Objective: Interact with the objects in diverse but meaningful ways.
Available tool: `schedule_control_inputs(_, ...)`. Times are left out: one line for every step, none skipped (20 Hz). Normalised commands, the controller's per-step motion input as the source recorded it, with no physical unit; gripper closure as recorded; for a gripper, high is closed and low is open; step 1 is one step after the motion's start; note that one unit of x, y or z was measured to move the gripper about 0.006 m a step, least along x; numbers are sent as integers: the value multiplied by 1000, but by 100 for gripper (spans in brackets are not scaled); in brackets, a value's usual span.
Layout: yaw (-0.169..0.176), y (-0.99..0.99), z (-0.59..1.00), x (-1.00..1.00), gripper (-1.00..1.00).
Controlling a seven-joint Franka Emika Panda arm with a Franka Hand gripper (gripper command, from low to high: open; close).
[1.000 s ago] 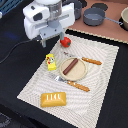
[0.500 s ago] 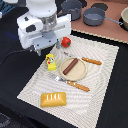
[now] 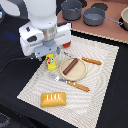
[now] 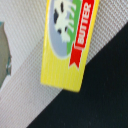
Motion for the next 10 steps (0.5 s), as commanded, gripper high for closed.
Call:
schedule_control_inputs(0, -189, -351, 66, -100)
schedule_control_inputs(0, -171, -337, 91, -100)
schedule_control_inputs(0, -169, -337, 77, 100)
schedule_control_inputs(-1, -177, -309, 63, 100)
schedule_control_inputs(0, -149, -283, 103, 100)
schedule_control_inputs(0, -160, -283, 86, 100)
schedule_control_inputs(-1, -157, -271, 71, 100)
schedule_control_inputs(0, -131, -260, 111, 100)
schedule_control_inputs(0, -166, -257, 60, 100)
schedule_control_inputs(0, -163, -237, 83, 100)
